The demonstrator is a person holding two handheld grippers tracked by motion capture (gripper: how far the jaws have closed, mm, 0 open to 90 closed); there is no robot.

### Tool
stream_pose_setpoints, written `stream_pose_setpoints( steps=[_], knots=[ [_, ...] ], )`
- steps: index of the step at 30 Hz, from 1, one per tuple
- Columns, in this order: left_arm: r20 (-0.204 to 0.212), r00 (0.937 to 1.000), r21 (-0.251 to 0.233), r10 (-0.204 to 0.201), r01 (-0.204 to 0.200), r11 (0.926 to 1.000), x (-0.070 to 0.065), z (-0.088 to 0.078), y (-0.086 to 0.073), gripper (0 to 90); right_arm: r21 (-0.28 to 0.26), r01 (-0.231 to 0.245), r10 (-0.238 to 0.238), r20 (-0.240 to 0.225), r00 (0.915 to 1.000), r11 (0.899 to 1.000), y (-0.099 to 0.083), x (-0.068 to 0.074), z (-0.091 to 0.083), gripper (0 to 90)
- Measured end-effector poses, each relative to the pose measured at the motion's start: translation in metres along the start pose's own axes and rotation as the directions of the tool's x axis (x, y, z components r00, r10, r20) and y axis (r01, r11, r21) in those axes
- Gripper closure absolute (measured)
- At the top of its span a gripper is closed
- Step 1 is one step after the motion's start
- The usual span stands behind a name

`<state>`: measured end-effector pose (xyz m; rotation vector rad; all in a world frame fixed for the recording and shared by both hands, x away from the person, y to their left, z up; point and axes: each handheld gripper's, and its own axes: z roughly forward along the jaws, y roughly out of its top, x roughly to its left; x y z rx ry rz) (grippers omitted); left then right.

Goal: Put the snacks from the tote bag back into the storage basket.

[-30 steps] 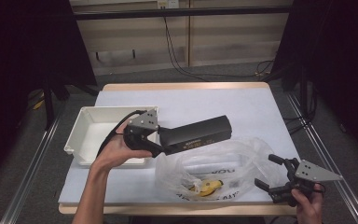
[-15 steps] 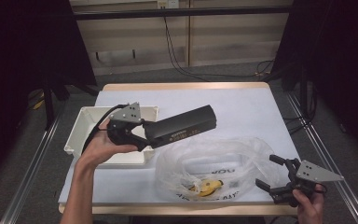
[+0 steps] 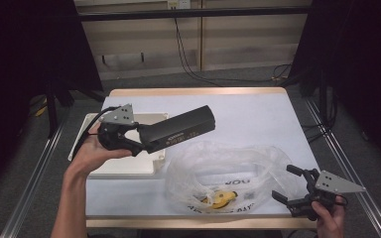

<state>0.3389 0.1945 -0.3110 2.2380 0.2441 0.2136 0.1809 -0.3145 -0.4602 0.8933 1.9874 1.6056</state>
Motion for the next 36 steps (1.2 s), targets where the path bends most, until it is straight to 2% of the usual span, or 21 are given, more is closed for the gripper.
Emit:
stream_pose_setpoints(
  steps=[3, 9, 12, 14, 21, 26, 30, 32, 36],
  knots=[
    [-0.014, 0.9999, 0.007, 0.001, -0.001, 1.0000, 0.004, -0.006, -0.003, 43.0, 0.001, 0.001, -0.001, -0.003, 1.0000, 1.000, 0.000, 0.000, 0.000, 0.1],
    [-0.039, 0.9989, 0.030, -0.026, 0.027, 0.9992, 0.011, -0.017, -0.013, 43.0, -0.001, -0.005, 0.005, -0.004, 1.0000, 1.000, -0.001, 0.000, 0.000, 0.0],
    [-0.051, 0.9979, 0.023, -0.039, 0.040, 0.9989, 0.015, -0.023, -0.016, 43.0, -0.005, -0.002, 0.002, -0.001, 1.0000, 1.000, 0.000, 0.000, -0.001, 0.0],
    [-0.059, 0.9976, 0.036, -0.038, 0.040, 0.9985, 0.019, -0.026, -0.019, 43.0, -0.005, -0.001, 0.001, -0.002, 1.0000, 1.000, 0.001, -0.001, -0.002, 0.0],
    [-0.081, 0.9944, 0.040, -0.068, 0.071, 0.9967, 0.029, -0.042, -0.033, 43.0, -0.014, -0.017, 0.017, 0.024, 0.9996, 1.000, 0.001, -0.006, -0.003, 0.0],
    [-0.088, 0.9933, 0.054, -0.076, 0.081, 0.9953, 0.037, -0.047, -0.039, 43.0, -0.011, -0.012, 0.013, 0.025, 0.9996, 1.000, 0.002, -0.005, -0.002, 0.0],
    [-0.085, 0.9926, 0.041, -0.087, 0.091, 0.9950, 0.043, -0.049, -0.043, 43.0, -0.008, -0.007, 0.007, 0.024, 0.9997, 1.000, 0.001, -0.007, 0.000, 0.0],
    [-0.091, 0.9928, 0.067, -0.078, 0.084, 0.9942, 0.046, -0.049, -0.045, 43.0, -0.006, -0.009, 0.009, 0.024, 0.9997, 1.000, 0.001, -0.007, 0.000, 0.0],
    [-0.096, 0.9925, 0.072, -0.076, 0.083, 0.9939, 0.054, -0.048, -0.051, 43.0, -0.004, -0.011, 0.011, 0.021, 0.9997, 1.000, 0.000, -0.008, -0.001, 0.0]
  ],
)
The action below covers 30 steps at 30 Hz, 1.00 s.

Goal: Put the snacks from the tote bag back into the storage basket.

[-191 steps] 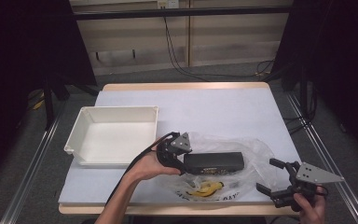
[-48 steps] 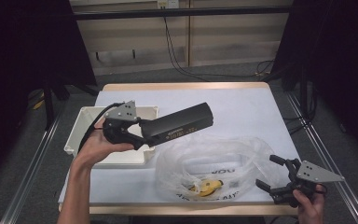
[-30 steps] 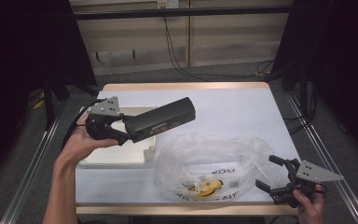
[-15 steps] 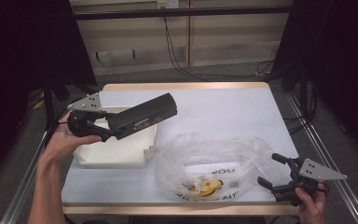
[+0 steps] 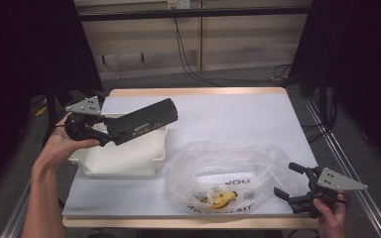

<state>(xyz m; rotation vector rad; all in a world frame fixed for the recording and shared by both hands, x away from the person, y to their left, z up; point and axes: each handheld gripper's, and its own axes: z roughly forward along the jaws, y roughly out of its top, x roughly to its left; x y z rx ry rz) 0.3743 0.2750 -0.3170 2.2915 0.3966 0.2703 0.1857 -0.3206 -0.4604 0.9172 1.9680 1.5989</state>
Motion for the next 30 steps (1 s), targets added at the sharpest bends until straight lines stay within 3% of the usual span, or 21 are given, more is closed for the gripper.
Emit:
stream_pose_setpoints(
  steps=[3, 15, 23, 30],
  knots=[
    [-0.007, 0.9997, 0.004, -0.024, 0.024, 0.9997, 0.005, 0.003, -0.005, 43.0, 0.001, -0.001, 0.001, -0.002, 1.0000, 1.000, 0.000, 0.000, 0.000, 0.0],
    [0.002, 1.0000, 0.052, -0.001, 0.001, 0.9987, 0.017, 0.011, -0.023, 43.1, -0.001, -0.001, 0.001, 0.002, 1.0000, 1.000, 0.000, 0.003, -0.003, 0.0],
    [-0.022, 0.9995, 0.036, -0.024, 0.025, 0.9990, 0.025, 0.005, -0.030, 43.1, -0.005, -0.005, 0.005, 0.023, 0.9997, 1.000, -0.001, 0.003, -0.009, 0.0],
    [-0.017, 0.9994, 0.039, -0.031, 0.032, 0.9988, 0.031, 0.005, -0.040, 43.0, -0.001, -0.004, 0.004, 0.023, 0.9997, 1.000, -0.002, 0.003, -0.008, 0.0]
  ],
)
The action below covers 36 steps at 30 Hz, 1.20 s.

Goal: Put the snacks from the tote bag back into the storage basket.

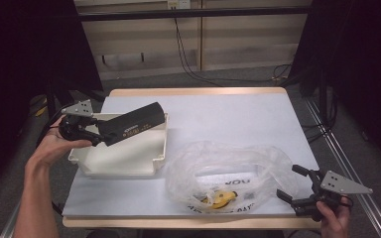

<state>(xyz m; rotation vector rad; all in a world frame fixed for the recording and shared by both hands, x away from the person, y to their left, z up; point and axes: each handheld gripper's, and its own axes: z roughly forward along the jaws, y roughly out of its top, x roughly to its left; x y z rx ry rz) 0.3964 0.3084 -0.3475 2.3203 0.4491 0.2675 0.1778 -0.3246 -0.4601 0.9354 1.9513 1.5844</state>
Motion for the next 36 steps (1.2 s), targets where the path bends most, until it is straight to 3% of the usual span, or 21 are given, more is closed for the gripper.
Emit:
stream_pose_setpoints(
  steps=[14, 20, 25, 29, 32, 36],
  knots=[
    [0.002, 0.9995, 0.049, -0.031, 0.031, 0.9983, 0.006, 0.010, -0.019, 43.0, 0.007, 0.005, -0.005, -0.001, 1.0000, 1.000, 0.000, 0.002, 0.002, 0.0],
    [0.009, 0.9978, 0.067, -0.066, 0.065, 0.9956, 0.011, 0.020, -0.031, 43.0, 0.010, 0.006, -0.006, 0.005, 1.0000, 1.000, -0.001, 0.002, 0.003, 0.0],
    [0.020, 0.9982, 0.093, -0.057, 0.055, 0.9942, 0.012, 0.029, -0.038, 43.0, 0.012, 0.006, -0.007, 0.002, 1.0000, 1.000, -0.001, 0.002, 0.003, 0.0],
    [0.029, 0.9976, 0.074, -0.063, 0.061, 0.9954, 0.014, 0.036, -0.043, 43.0, 0.011, 0.006, -0.006, 0.003, 1.0000, 1.000, 0.000, 0.003, 0.003, 0.0],
    [0.029, 0.9978, 0.099, -0.060, 0.057, 0.9935, 0.014, 0.040, -0.045, 43.0, 0.011, 0.006, -0.006, 0.008, 1.0000, 1.000, -0.001, 0.002, 0.002, 0.0],
    [0.039, 0.9985, 0.108, -0.039, 0.035, 0.9935, 0.015, 0.043, -0.046, 43.0, 0.014, 0.006, -0.006, 0.004, 1.0000, 1.000, -0.001, 0.003, 0.002, 0.0]
  ],
)
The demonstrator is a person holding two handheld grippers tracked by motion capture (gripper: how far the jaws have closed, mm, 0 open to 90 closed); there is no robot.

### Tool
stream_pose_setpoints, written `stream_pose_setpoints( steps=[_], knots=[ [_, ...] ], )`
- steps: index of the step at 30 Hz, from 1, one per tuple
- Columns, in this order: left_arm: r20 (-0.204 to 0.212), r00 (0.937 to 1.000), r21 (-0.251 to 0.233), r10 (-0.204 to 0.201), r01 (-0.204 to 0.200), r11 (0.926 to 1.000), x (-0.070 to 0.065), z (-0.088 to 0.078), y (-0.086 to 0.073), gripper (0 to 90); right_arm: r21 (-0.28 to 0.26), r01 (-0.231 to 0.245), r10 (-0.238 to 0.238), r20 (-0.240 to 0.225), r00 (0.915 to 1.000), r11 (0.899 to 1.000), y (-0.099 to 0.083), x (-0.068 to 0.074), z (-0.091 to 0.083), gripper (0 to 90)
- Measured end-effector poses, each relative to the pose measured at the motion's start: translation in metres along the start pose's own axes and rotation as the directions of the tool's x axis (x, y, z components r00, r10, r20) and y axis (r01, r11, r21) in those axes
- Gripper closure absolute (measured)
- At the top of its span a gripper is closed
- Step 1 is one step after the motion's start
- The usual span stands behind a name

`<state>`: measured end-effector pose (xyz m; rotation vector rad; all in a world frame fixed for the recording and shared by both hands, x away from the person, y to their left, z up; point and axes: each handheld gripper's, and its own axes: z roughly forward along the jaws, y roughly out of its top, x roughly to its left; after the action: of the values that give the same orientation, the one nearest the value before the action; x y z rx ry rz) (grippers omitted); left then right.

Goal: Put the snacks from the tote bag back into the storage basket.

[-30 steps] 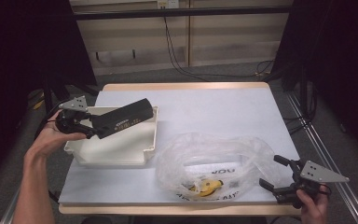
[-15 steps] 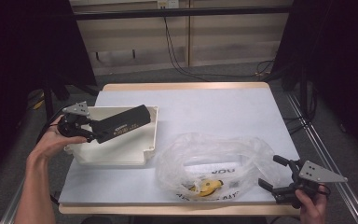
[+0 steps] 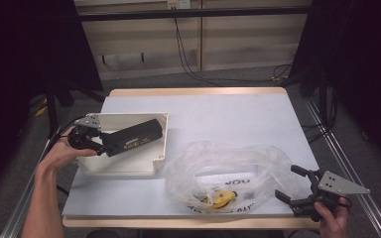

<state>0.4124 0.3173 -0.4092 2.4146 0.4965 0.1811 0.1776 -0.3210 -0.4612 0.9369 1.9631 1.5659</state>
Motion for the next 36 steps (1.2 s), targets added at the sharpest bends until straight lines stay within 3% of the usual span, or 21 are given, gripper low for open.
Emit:
stream_pose_setpoints(
  steps=[9, 22, 28, 32, 34, 35, 36],
  knots=[
    [0.019, 0.9997, 0.014, 0.015, -0.015, 0.9998, 0.000, 0.009, 0.003, 43.0, 0.005, 0.003, -0.003, 0.000, 1.0000, 1.000, 0.000, 0.000, 0.000, 0.0],
    [0.030, 0.9991, 0.109, 0.030, -0.033, 0.9935, 0.005, 0.019, 0.012, 42.9, 0.002, 0.001, -0.001, 0.003, 1.0000, 1.000, 0.000, 0.000, 0.000, 0.0],
    [0.044, 0.9983, 0.205, 0.039, -0.048, 0.9775, 0.009, 0.025, 0.019, 42.6, 0.008, 0.014, -0.014, 0.013, 0.9998, 1.000, 0.000, -0.001, -0.001, 0.0],
    [0.049, 0.9958, 0.305, 0.077, -0.089, 0.9483, 0.012, 0.034, 0.025, 42.4, 0.010, 0.012, -0.012, 0.010, 0.9999, 1.000, 0.000, -0.001, -0.001, 0.0],
    [0.047, 0.9959, 0.342, 0.077, -0.089, 0.9355, 0.012, 0.040, 0.026, 42.5, 0.010, 0.014, -0.014, 0.014, 0.9998, 1.000, 0.000, 0.000, -0.001, 0.0],
    [0.048, 0.9967, 0.339, 0.066, -0.078, 0.9374, 0.012, 0.043, 0.026, 42.4, 0.010, 0.017, -0.017, 0.017, 0.9997, 1.000, 0.000, 0.000, -0.001, 0.0],
    [0.051, 0.9961, 0.347, 0.072, -0.085, 0.9339, 0.013, 0.044, 0.027, 42.4, 0.008, 0.018, -0.018, 0.018, 0.9997, 1.000, 0.000, 0.000, -0.001, 0.0]
  ],
)
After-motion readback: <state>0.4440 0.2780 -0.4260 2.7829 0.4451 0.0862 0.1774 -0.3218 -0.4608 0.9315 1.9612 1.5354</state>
